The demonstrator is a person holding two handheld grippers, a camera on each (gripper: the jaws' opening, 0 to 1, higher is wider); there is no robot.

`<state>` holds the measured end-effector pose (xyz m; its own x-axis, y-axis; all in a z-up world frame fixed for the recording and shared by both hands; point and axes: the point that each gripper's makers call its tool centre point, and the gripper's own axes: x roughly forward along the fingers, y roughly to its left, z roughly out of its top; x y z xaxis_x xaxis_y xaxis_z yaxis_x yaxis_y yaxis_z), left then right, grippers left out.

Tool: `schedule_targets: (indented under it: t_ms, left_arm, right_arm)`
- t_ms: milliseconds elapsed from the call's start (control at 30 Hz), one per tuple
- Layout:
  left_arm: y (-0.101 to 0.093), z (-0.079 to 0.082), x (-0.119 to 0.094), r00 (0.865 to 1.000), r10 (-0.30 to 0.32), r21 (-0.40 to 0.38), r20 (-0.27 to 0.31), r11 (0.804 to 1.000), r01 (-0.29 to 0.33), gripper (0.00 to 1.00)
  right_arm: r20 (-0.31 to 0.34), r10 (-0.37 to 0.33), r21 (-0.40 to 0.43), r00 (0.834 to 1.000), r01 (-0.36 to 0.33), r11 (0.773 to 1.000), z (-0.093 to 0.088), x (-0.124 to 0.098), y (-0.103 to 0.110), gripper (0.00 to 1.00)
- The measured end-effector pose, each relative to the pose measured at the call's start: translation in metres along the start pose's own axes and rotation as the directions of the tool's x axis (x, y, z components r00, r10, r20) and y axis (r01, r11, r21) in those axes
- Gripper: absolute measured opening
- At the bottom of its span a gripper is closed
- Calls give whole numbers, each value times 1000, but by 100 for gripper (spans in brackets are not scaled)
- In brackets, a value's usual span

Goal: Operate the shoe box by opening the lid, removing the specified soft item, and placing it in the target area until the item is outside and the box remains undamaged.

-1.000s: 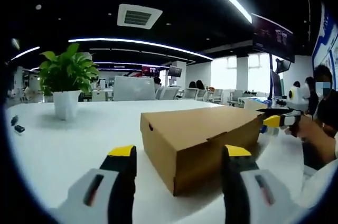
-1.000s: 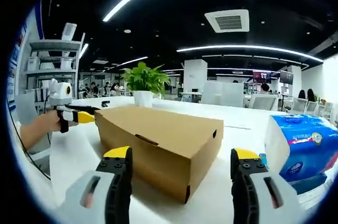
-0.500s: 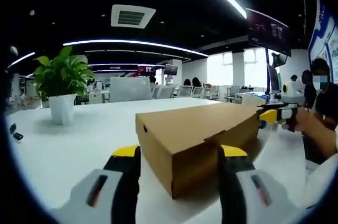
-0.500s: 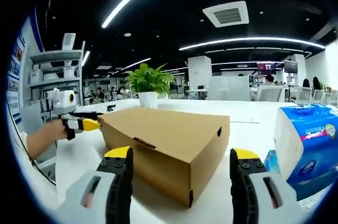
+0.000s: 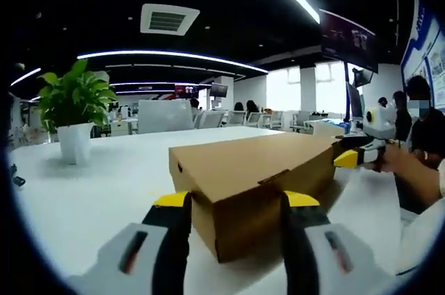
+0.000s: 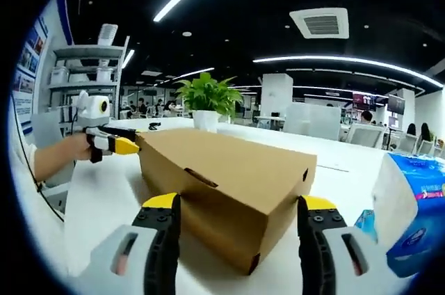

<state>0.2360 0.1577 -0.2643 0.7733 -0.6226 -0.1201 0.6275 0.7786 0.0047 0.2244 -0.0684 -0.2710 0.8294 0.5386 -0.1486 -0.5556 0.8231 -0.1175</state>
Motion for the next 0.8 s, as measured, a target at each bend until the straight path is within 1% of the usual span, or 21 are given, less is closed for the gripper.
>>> schedule_targets:
  t_ms: [100,233,267,467,567,600,767,800]
  left_arm:
    - [-1,-1,0,1000,4,25,-3,1000,-4,52]
    - [-1,-1,0,1000,9,20,-1,1000,-9,51]
    - [6,0,0,1000,11,14,-1,1000,-11,51]
    - [17,1,-1,1000,13,14,1,1000,-13,51]
    - [11,1,0,1000,12,18,-3,1000,-12,51]
    - [5,2,0,1000,11,20,-5,1000,-11,51]
    - [-12,1,-1,1000,10,36,-7,999,-10,51]
    - [-18,1,-2,1000,11,36,-9,999,-11,51]
  right_arm:
    - [11,0,1,1000,0,1000,1,-1,1,69]
    - [16,4,3,1000,-4,1000,3,-1,0,68]
    - [10,4,2,1000,-4,1000,4,-2,1,68]
    - [4,8,3,1000,-8,1000,3,-7,0,68]
    - [-1,5,4,1000,-5,1000,1,-10,-1,68]
    - [-3,3,4,1000,-3,1000,1,-11,-1,68]
    - [-8,2,5,1000,-2,1000,0,-16,-3,68]
    - [-9,2,5,1000,-2,1000,-1,-17,-4,68]
